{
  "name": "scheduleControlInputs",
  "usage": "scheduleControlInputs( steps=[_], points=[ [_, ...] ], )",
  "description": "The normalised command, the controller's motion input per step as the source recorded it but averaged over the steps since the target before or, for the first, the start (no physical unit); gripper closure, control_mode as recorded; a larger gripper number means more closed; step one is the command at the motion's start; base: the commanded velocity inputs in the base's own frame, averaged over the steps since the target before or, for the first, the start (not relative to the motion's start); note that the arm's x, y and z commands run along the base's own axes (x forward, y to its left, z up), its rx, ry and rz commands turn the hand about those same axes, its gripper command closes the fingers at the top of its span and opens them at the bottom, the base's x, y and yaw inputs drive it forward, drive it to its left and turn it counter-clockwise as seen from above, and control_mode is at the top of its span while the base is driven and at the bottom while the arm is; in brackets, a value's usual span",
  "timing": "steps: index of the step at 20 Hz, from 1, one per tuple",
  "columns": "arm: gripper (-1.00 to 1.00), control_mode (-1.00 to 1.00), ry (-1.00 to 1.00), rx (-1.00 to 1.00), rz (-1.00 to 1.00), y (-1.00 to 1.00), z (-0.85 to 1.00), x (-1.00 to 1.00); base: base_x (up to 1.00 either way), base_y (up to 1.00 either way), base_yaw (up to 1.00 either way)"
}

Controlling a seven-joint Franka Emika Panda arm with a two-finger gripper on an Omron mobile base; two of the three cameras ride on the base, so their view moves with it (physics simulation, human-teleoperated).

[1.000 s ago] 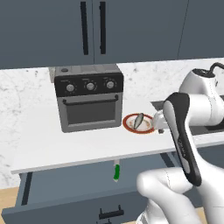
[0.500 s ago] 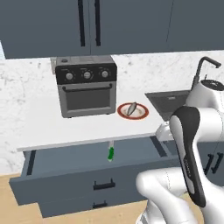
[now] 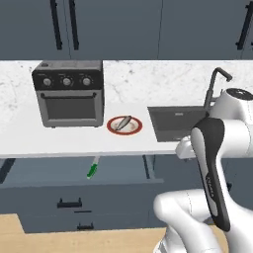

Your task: Pick up the knife from the drawer and place it on the cutting board. Then place the meat from the plate to the cutting board.

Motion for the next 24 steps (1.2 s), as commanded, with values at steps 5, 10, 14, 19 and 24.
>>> scheduleControlInputs(
  steps=[5, 10, 14, 19, 24],
  points=[
    [-1.00, 1.00, 0.00, 0.00, 0.00, 0.00, 0.00, 0.00, 0.00, -0.70, 0.35],
    [-1.00, 1.00, 0.00, 0.00, 0.00, 0.00, 0.00, 0.00, 0.10, -0.39, 0.39],
    [-1.00, 1.00, 0.00, 0.00, 0.00, 0.00, 0.00, 0.00, 0.33, -0.25, 0.42],
    [-1.00, 1.00, 0.00, 0.00, 0.00, 0.00, 0.00, 0.00, 0.46, -0.36, 0.40],
    [-1.00, 1.00, 0.00, 0.00, 0.00, 0.00, 0.00, 0.00, 0.46, -0.54, 0.33]
  ],
)
